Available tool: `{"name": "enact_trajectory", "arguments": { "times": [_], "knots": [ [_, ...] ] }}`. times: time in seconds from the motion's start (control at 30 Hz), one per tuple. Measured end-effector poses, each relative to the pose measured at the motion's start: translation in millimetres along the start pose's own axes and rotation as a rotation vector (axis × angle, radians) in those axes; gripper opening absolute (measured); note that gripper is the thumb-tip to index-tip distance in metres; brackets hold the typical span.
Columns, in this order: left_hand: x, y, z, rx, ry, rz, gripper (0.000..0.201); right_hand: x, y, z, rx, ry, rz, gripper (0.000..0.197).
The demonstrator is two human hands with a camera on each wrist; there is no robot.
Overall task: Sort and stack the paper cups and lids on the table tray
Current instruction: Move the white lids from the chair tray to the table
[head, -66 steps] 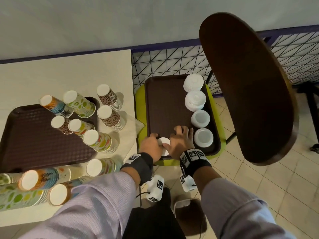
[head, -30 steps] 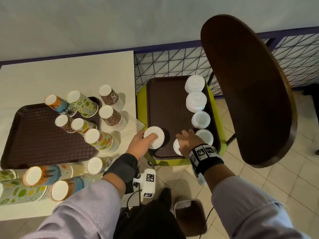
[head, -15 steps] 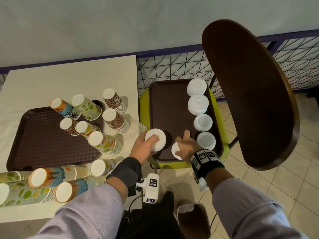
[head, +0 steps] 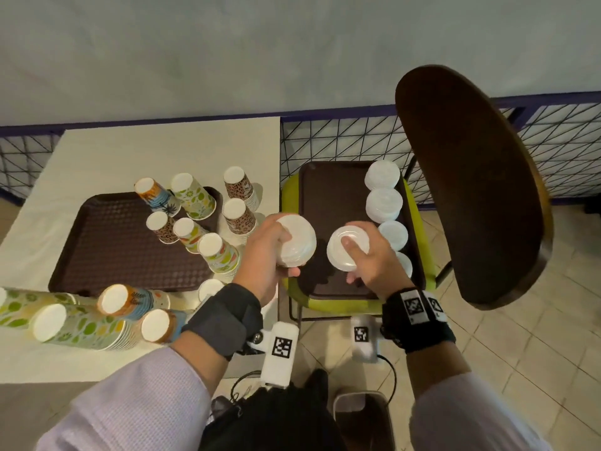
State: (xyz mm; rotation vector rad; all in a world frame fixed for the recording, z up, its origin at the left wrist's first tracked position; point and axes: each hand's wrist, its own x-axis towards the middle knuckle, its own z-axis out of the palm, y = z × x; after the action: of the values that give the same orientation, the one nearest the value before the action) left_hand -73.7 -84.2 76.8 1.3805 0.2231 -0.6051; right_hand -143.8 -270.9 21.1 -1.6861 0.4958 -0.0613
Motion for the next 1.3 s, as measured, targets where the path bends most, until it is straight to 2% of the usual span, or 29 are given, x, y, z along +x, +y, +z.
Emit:
{"name": "enact_trajectory", "arguments": {
  "times": [0.07,0.1,0.2,0.23,0.3,0.43,0.57,0.67,0.73,0.83,0.93,1.1,1.17,1.23,1.3],
  "knots": [
    [-19.1,19.3,-9.9,-0.047,0.01,0.031,0.021,-11.0,-25.6,11.9,0.151,0.029,-0.008,0.019],
    [-27.6,29.3,-16.1,-0.046,0.016,0.051,0.019,-16.3,-38.1,20.1,0.23,0.033,0.009,0.017],
    [-50.9,55.4,-36.9,0.015,-0.012,0.143,0.043,-30.7,-70.7,43.3,0.347,0.061,0.065,0.011],
    [-66.3,67.4,-60.1,0.029,-0.02,0.191,0.044,-39.1,-87.2,65.5,0.341,0.047,0.05,0.011],
    [-81.6,76.0,-72.0,0.053,-0.064,0.214,0.039,-48.5,-101.5,76.3,0.325,0.034,0.011,0.011],
    [-120.1,103.7,-147.0,0.057,-0.049,0.274,0.04,-72.0,-138.4,133.0,0.217,-0.074,-0.099,0.019],
    [-151.8,122.8,-229.5,0.124,-0.054,0.347,0.066,-93.8,-165.1,190.9,0.171,-0.116,-0.16,0.025],
    [-168.4,133.6,-292.0,0.124,-0.033,0.361,0.076,-110.6,-186.3,241.8,0.108,-0.084,-0.204,0.019],
    [-175.4,139.7,-333.9,0.119,0.029,0.38,0.076,-119.6,-199.1,277.8,0.115,-0.076,-0.256,0.019],
    [-181.2,153.6,-393.4,0.12,0.136,0.416,0.062,-128.2,-218.1,332.6,0.059,-0.063,-0.347,0.021],
    [-180.8,168.9,-444.5,0.072,0.257,0.445,0.057,-132.0,-232.6,383.9,0.142,-0.148,-0.304,0.024],
    [-167.1,185.2,-511.0,-0.029,0.423,0.486,0.03,-124.6,-251.7,462.1,0.205,-0.228,-0.302,0.03],
    [-157.9,187.7,-533.9,-0.069,0.504,0.468,0.034,-121.2,-258.5,486.5,0.195,-0.293,-0.293,0.028],
    [-148.6,190.7,-556.4,-0.131,0.6,0.418,0.05,-119.7,-265.7,509.4,0.136,-0.342,-0.315,0.024],
    [-137.9,189.9,-578.9,-0.141,0.626,0.375,0.046,-118.9,-266.3,534.0,0.049,-0.367,-0.373,0.024]
  ]
}}
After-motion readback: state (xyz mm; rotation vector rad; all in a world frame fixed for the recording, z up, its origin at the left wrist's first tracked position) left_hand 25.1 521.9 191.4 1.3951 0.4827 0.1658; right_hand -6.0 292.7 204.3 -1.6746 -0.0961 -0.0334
